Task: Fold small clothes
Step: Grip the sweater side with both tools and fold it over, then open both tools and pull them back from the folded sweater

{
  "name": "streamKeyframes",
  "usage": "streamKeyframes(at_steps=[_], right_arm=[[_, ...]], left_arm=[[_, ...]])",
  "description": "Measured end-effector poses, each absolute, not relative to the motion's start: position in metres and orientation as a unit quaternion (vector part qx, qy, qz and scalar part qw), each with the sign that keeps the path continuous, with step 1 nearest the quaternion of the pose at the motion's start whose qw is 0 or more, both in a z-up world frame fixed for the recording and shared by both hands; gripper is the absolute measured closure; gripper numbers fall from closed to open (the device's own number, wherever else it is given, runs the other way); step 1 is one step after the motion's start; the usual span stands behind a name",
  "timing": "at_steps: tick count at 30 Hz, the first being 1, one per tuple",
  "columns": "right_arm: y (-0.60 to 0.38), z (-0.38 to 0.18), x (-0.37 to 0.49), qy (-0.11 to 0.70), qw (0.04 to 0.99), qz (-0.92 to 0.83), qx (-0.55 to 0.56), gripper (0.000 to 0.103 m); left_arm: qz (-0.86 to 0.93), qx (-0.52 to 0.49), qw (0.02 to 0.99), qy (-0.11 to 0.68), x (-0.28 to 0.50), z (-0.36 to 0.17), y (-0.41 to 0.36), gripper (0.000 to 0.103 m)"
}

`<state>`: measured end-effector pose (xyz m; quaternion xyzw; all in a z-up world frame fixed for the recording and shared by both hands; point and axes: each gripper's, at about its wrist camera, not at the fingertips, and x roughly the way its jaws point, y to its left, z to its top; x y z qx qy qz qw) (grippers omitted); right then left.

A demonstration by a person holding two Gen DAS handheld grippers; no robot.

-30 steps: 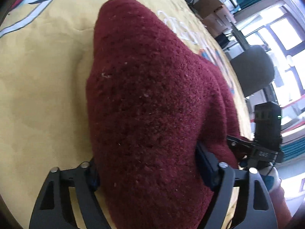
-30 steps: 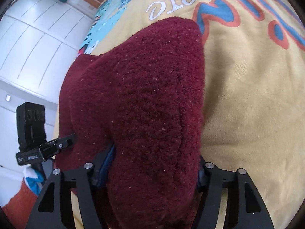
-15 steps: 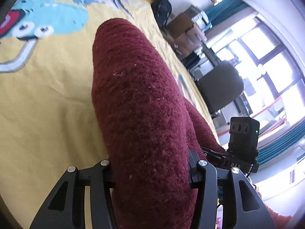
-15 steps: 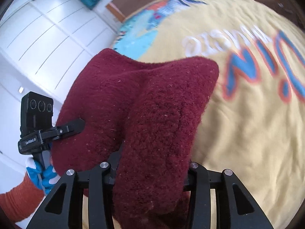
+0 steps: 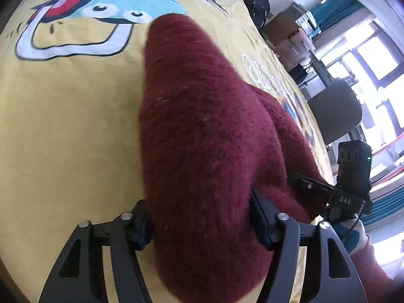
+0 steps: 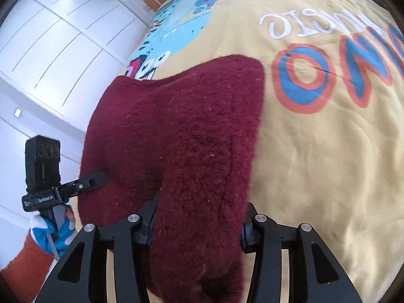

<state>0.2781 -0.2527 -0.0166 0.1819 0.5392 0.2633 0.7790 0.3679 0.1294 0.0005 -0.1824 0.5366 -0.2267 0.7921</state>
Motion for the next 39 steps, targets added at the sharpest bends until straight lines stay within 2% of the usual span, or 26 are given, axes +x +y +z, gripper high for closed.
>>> streamKeyframes(at_steps=[4, 8, 22, 30, 39], right_arm=[[-0.275, -0.005, 0.272, 0.531, 0.794, 0.243, 0.167, 0.049], [-0.285, -0.006, 0.273, 0.535, 0.801, 0.22, 0.155, 0.045], [-0.305, 0.002, 0.242, 0.531, 0.825, 0.136, 0.137, 0.045], [-0.31, 0.032, 0.21, 0.522, 0.838, 0.102, 0.118, 0.045], [-0.304, 0.078, 0.136, 0.486, 0.864, 0.087, 0.096, 0.044]], left_arm=[[-0.21, -0.152, 0.804, 0.535, 0.348, 0.005, 0.146, 0.027], [-0.191, -0.156, 0.808, 0.535, 0.338, 0.006, 0.153, 0.023], [-0.132, -0.134, 0.828, 0.528, 0.336, 0.022, 0.098, 0.024], [-0.091, -0.103, 0.856, 0.498, 0.286, 0.057, 0.097, 0.024], [-0.045, -0.061, 0.886, 0.457, 0.217, 0.089, 0.091, 0.024]])
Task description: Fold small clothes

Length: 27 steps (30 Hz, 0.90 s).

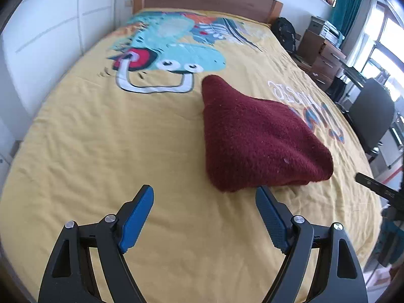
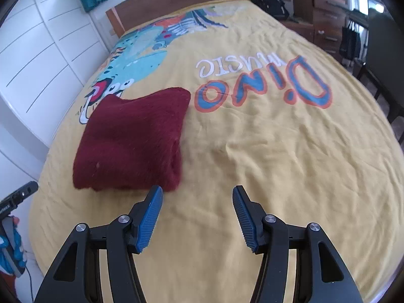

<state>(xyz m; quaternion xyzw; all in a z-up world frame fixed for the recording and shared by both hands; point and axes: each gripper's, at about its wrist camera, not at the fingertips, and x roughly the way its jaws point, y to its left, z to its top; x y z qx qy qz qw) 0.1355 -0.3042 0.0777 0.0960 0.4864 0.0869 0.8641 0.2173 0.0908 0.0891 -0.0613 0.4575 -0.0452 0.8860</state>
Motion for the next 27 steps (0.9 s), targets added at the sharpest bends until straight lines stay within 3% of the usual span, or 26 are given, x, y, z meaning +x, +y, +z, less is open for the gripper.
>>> streamKeyframes(at_steps=[9, 23, 26, 27], right_arm=[[-0.293, 0.114, 0.058, 0.445, 0.892, 0.065, 0.057, 0.043], [-0.273, 0.148, -0.025, 0.392, 0.918, 0.055, 0.024, 0.021], [-0.273, 0.15, -0.036, 0.386, 0.92, 0.053, 0.03, 0.011], [-0.274, 0.15, -0.038, 0.384, 0.922, 0.049, 0.031, 0.003]], left_arm=[[-0.003, -0.035, 0.909, 0.414, 0.153, 0.109, 0.091, 0.01], [0.022, -0.005, 0.927, 0.375, 0.083, 0.12, 0.09, 0.001], [0.02, -0.005, 0.929, 0.368, 0.074, 0.123, 0.087, 0.001], [0.021, -0.005, 0.93, 0.366, 0.072, 0.123, 0.087, 0.001]])
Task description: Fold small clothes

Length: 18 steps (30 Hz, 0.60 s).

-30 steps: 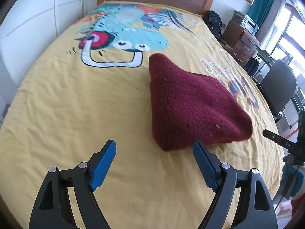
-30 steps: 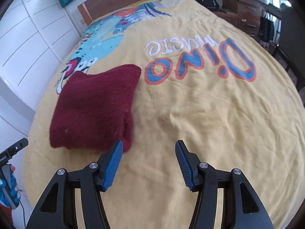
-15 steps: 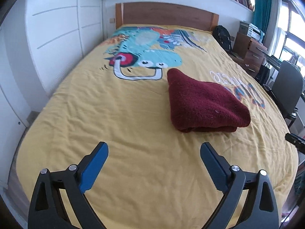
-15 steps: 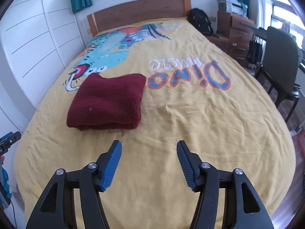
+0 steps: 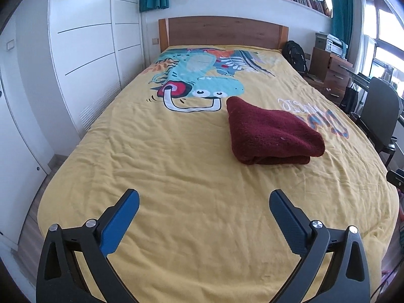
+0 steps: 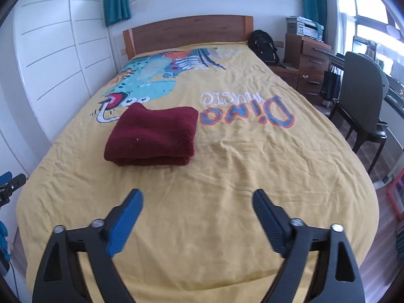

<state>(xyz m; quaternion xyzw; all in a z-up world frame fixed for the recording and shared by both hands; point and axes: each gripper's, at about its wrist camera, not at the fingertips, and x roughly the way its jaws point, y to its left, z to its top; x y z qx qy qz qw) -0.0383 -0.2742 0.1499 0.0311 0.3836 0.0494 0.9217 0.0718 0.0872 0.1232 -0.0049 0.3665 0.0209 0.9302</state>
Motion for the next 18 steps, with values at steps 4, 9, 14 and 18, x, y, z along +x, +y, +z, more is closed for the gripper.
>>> streamKeyframes(at_steps=[4, 9, 14, 18], right_arm=[[-0.279, 0.149, -0.047, 0.377, 0.924, 0.043, 0.041, 0.0], [-0.284, 0.143, -0.052, 0.378, 0.925, 0.033, 0.041, 0.0], [-0.289, 0.132, -0.055, 0.383, 0.922, 0.02, 0.044, 0.0], [-0.291, 0.122, -0.055, 0.392, 0.919, 0.015, 0.043, 0.0]], left_arm=[[0.021, -0.005, 0.93, 0.366, 0.066, 0.122, 0.082, 0.001], [0.018, -0.002, 0.929, 0.369, 0.064, 0.119, 0.078, 0.001], [0.015, 0.011, 0.926, 0.377, 0.062, 0.113, 0.073, 0.001], [0.015, 0.009, 0.925, 0.38, 0.062, 0.109, 0.073, 0.001]])
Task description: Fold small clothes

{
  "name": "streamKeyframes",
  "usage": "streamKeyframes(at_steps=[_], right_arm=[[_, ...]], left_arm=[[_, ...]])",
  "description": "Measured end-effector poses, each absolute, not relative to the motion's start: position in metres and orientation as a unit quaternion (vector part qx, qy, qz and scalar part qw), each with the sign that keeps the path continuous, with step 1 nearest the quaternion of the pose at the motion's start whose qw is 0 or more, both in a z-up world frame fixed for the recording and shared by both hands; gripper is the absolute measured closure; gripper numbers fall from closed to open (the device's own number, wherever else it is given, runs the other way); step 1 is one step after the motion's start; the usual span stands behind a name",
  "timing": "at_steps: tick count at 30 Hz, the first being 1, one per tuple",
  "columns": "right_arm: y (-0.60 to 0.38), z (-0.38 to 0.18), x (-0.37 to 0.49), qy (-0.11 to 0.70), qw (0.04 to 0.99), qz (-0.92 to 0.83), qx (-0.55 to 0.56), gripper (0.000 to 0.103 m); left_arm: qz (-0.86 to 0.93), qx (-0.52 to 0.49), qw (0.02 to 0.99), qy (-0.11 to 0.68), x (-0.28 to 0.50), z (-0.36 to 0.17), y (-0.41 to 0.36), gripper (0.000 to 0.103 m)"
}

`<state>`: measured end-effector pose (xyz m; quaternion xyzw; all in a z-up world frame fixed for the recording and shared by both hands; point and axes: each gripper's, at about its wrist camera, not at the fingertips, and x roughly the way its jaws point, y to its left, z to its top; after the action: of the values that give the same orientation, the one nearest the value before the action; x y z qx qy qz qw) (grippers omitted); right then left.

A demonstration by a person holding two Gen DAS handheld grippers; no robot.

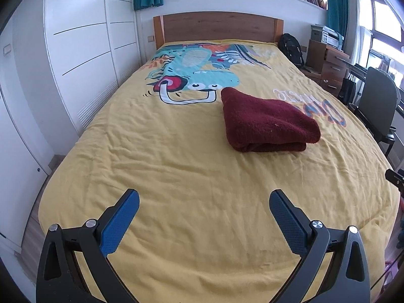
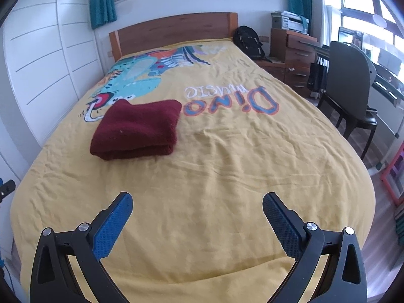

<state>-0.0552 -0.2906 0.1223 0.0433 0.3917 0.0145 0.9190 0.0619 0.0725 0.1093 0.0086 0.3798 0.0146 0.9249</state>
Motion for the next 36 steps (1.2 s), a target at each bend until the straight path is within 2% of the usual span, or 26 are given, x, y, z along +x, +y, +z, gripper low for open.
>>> streamKeyframes(at_steps=[36], right_arm=[[-0.294, 0.088, -0.048, 0.418, 0.908, 0.002, 0.034, 0.0]], left_arm=[[0.029, -0.006, 0.928, 0.37, 0.065, 0.099, 0.077, 0.001]])
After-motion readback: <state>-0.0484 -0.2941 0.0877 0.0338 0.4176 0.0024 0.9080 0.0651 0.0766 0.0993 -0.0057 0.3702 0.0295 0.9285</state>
